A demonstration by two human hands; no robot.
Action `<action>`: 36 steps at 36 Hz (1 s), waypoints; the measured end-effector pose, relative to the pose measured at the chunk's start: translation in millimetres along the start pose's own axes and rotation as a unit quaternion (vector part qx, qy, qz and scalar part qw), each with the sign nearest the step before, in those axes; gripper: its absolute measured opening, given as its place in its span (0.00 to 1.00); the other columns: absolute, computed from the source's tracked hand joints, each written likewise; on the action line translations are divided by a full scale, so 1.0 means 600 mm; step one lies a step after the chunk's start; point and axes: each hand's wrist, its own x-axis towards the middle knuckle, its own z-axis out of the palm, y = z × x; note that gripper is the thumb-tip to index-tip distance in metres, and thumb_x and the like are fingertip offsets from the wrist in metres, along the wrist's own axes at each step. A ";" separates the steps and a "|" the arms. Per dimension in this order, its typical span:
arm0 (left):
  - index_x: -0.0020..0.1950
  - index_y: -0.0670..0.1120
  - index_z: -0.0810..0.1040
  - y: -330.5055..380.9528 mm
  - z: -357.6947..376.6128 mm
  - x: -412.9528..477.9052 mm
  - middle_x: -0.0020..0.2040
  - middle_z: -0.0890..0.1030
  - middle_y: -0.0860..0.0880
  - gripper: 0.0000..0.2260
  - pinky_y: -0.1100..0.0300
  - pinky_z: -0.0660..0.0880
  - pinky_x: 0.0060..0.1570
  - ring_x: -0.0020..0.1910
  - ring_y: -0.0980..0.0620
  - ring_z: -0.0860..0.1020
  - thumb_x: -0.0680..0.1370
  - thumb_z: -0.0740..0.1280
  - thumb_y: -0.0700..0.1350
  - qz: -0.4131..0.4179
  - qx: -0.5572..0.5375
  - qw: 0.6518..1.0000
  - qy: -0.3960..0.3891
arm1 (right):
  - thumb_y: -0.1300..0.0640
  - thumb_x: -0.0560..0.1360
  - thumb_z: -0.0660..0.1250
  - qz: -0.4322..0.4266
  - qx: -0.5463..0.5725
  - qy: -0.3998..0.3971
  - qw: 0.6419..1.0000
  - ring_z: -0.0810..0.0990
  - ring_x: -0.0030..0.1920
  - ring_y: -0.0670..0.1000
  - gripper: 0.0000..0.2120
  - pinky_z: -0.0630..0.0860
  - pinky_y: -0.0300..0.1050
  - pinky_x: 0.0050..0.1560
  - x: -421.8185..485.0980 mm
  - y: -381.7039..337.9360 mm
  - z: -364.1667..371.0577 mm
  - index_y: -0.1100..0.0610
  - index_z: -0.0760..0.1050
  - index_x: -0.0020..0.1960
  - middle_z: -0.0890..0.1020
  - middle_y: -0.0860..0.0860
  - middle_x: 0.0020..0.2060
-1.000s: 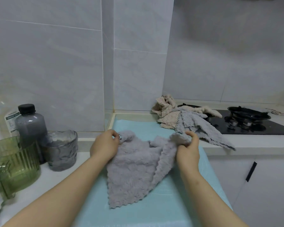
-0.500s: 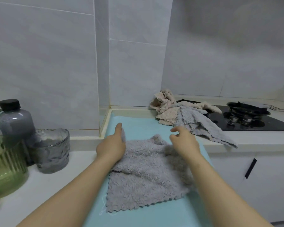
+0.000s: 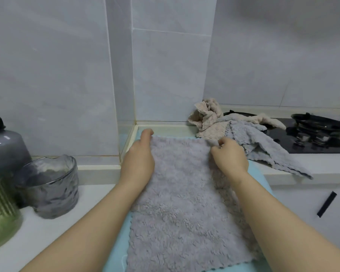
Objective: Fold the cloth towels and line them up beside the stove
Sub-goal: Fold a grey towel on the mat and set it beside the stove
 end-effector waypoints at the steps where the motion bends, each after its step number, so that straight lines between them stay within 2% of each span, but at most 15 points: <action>1: 0.68 0.49 0.62 0.003 0.001 0.008 0.53 0.75 0.41 0.24 0.53 0.67 0.42 0.48 0.41 0.74 0.75 0.52 0.31 0.007 0.018 1.000 -0.008 | 0.59 0.75 0.59 0.004 0.007 0.011 1.000 0.73 0.43 0.58 0.05 0.65 0.43 0.35 0.004 0.001 -0.002 0.56 0.72 0.47 0.78 0.55 0.41; 3: 0.66 0.48 0.63 0.005 0.007 0.022 0.54 0.74 0.41 0.23 0.55 0.66 0.40 0.49 0.40 0.74 0.74 0.52 0.31 0.023 0.072 0.997 -0.031 | 0.58 0.76 0.58 0.008 0.011 0.017 1.000 0.75 0.47 0.58 0.12 0.68 0.44 0.40 0.009 0.005 -0.002 0.55 0.73 0.58 0.79 0.56 0.49; 6: 0.65 0.45 0.62 -0.002 0.020 0.032 0.56 0.72 0.41 0.20 0.54 0.67 0.40 0.49 0.41 0.74 0.75 0.52 0.31 0.047 0.150 0.984 -0.080 | 0.59 0.77 0.57 0.002 0.044 -0.029 0.999 0.77 0.50 0.59 0.22 0.74 0.50 0.46 0.008 0.015 0.000 0.53 0.62 0.71 0.78 0.57 0.54; 9: 0.72 0.47 0.57 -0.013 0.031 0.029 0.69 0.62 0.39 0.26 0.51 0.71 0.51 0.59 0.39 0.70 0.75 0.54 0.31 0.056 0.221 0.966 -0.125 | 0.58 0.78 0.58 -0.021 0.049 -0.094 0.994 0.77 0.51 0.57 0.28 0.74 0.51 0.50 -0.010 0.027 -0.003 0.50 0.54 0.75 0.73 0.56 0.63; 12: 0.74 0.48 0.54 -0.009 0.020 0.006 0.75 0.50 0.40 0.29 0.50 0.64 0.64 0.72 0.39 0.57 0.75 0.56 0.31 0.086 0.247 0.959 -0.110 | 0.55 0.78 0.59 -0.050 0.017 -0.125 0.991 0.77 0.52 0.55 0.26 0.74 0.51 0.54 -0.037 0.041 -0.014 0.48 0.56 0.74 0.72 0.55 0.66; 14: 0.74 0.50 0.57 -0.009 0.010 -0.018 0.75 0.55 0.43 0.26 0.51 0.63 0.65 0.72 0.43 0.59 0.77 0.58 0.36 0.125 0.224 0.961 -0.105 | 0.52 0.78 0.59 -0.079 -0.023 -0.142 0.986 0.76 0.57 0.55 0.22 0.73 0.51 0.58 -0.061 0.050 -0.022 0.48 0.62 0.72 0.74 0.53 0.65; 18: 0.68 0.51 0.68 -0.020 -0.019 -0.082 0.66 0.73 0.52 0.17 0.60 0.69 0.61 0.63 0.54 0.72 0.79 0.61 0.44 0.160 0.071 0.966 -0.192 | 0.52 0.77 0.61 -0.136 -0.074 -0.171 0.973 0.74 0.62 0.52 0.18 0.71 0.48 0.61 -0.115 0.066 -0.033 0.49 0.70 0.67 0.77 0.50 0.61; 22: 0.58 0.50 0.76 -0.035 -0.044 -0.134 0.54 0.78 0.56 0.10 0.74 0.66 0.49 0.52 0.60 0.74 0.77 0.64 0.48 0.194 0.027 0.953 -0.233 | 0.50 0.77 0.62 -0.174 -0.084 -0.174 0.966 0.75 0.58 0.49 0.15 0.71 0.44 0.57 -0.162 0.081 -0.052 0.50 0.73 0.62 0.79 0.47 0.57; 24: 0.53 0.54 0.77 -0.039 -0.058 -0.153 0.51 0.77 0.59 0.08 0.76 0.65 0.49 0.49 0.63 0.73 0.76 0.65 0.53 0.191 -0.018 0.949 -0.249 | 0.50 0.77 0.62 -0.190 -0.073 -0.175 0.963 0.75 0.56 0.48 0.14 0.70 0.42 0.54 -0.183 0.086 -0.066 0.51 0.74 0.61 0.80 0.45 0.55; 26: 0.50 0.60 0.73 -0.042 -0.076 -0.171 0.51 0.76 0.64 0.14 0.76 0.65 0.52 0.51 0.68 0.73 0.69 0.63 0.64 0.185 -0.063 0.943 -0.268 | 0.48 0.76 0.64 -0.204 -0.061 -0.190 0.958 0.75 0.56 0.47 0.15 0.69 0.41 0.54 -0.200 0.092 -0.076 0.51 0.74 0.61 0.79 0.43 0.52; 28: 0.51 0.64 0.70 -0.044 -0.092 -0.188 0.54 0.70 0.69 0.23 0.81 0.60 0.54 0.56 0.72 0.68 0.62 0.61 0.73 0.191 -0.059 0.929 -0.313 | 0.44 0.74 0.65 -0.217 -0.067 -0.223 0.948 0.73 0.58 0.45 0.18 0.69 0.42 0.60 -0.215 0.100 -0.086 0.48 0.73 0.62 0.76 0.41 0.56; 31: 0.53 0.70 0.65 -0.050 -0.107 -0.203 0.61 0.63 0.68 0.27 0.78 0.53 0.59 0.65 0.70 0.58 0.58 0.56 0.77 0.206 -0.015 0.911 -0.357 | 0.34 0.67 0.62 -0.238 -0.082 -0.257 0.933 0.71 0.60 0.44 0.27 0.67 0.43 0.62 -0.228 0.109 -0.098 0.46 0.73 0.62 0.74 0.37 0.56; 33: 0.57 0.67 0.69 -0.053 -0.114 -0.208 0.63 0.66 0.65 0.31 0.79 0.54 0.58 0.66 0.70 0.60 0.58 0.53 0.77 0.226 -0.008 0.914 -0.336 | 0.33 0.66 0.59 -0.254 -0.080 -0.250 0.931 0.72 0.57 0.44 0.28 0.68 0.41 0.60 -0.235 0.112 -0.102 0.47 0.74 0.60 0.73 0.36 0.52; 35: 0.60 0.57 0.76 -0.050 -0.118 -0.212 0.60 0.73 0.61 0.35 0.80 0.58 0.56 0.62 0.66 0.67 0.62 0.55 0.76 0.256 0.022 0.920 -0.295 | 0.41 0.73 0.62 -0.266 -0.087 -0.228 0.933 0.72 0.54 0.44 0.19 0.68 0.40 0.58 -0.239 0.112 -0.103 0.48 0.76 0.59 0.74 0.37 0.48; 36: 0.58 0.53 0.79 -0.049 -0.119 -0.214 0.57 0.77 0.59 0.31 0.78 0.60 0.55 0.58 0.63 0.71 0.66 0.56 0.72 0.281 0.046 0.920 -0.270 | 0.44 0.75 0.63 -0.274 -0.090 -0.218 0.932 0.72 0.53 0.44 0.15 0.68 0.40 0.58 -0.241 0.113 -0.104 0.48 0.76 0.59 0.75 0.37 0.48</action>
